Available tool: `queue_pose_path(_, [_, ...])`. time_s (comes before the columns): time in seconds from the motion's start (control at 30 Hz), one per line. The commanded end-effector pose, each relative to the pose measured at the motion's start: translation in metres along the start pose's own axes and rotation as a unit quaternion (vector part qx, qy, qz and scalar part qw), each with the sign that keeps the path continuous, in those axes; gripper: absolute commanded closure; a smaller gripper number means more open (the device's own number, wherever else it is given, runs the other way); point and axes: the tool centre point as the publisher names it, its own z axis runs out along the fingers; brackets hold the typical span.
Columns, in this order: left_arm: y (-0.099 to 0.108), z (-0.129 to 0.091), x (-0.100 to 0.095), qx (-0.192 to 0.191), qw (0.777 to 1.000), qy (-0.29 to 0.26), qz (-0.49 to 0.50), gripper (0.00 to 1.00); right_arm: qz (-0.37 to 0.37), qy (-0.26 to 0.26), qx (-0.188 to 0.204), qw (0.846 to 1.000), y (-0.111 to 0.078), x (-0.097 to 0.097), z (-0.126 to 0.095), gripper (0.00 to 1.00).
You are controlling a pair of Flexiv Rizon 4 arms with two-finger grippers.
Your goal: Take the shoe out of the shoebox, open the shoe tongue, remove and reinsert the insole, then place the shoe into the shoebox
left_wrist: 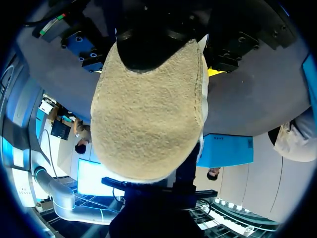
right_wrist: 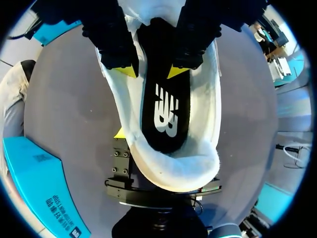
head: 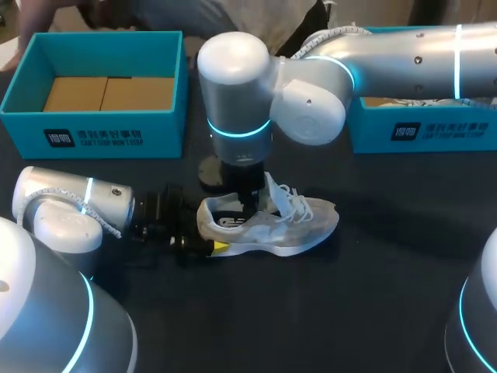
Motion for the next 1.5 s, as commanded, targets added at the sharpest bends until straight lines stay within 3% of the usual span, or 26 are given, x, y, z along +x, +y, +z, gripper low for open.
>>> queue_pose_path(0.03, [0.003, 0.003, 0.000, -0.002, 1.000, -0.001, 0.000, 1.00, -0.003, 0.006, -0.005, 1.000, 0.004, -0.002, 0.010, 0.61])
queue_pose_path(0.37, [0.003, 0.003, 0.000, -0.002, 1.000, -0.001, 0.000, 1.00, -0.007, 0.040, -0.022, 0.999, 0.016, 0.011, 0.035, 0.63])
queue_pose_path(0.5, [0.003, 0.003, 0.000, -0.002, 1.000, -0.001, 0.000, 1.00, -0.002, 0.056, -0.028, 0.998, 0.020, 0.022, 0.047, 0.87])
queue_pose_path(0.53, [0.003, 0.003, 0.000, -0.002, 1.000, -0.001, 0.000, 1.00, -0.001, 0.060, -0.029, 0.998, 0.020, 0.024, 0.049, 1.00])
queue_pose_path(0.77, [0.003, 0.003, 0.000, -0.002, 1.000, -0.001, 0.000, 1.00, 0.015, 0.074, -0.027, 0.997, 0.016, 0.040, 0.052, 1.00])
queue_pose_path(1.03, [0.003, 0.003, 0.000, -0.002, 1.000, -0.001, 0.000, 1.00, 0.035, 0.063, -0.006, 0.997, -0.002, 0.048, 0.031, 1.00])
queue_pose_path(1.5, [0.003, 0.003, 0.000, -0.002, 1.000, -0.001, 0.000, 1.00, 0.031, 0.031, 0.010, 0.999, -0.027, 0.040, -0.005, 1.00])
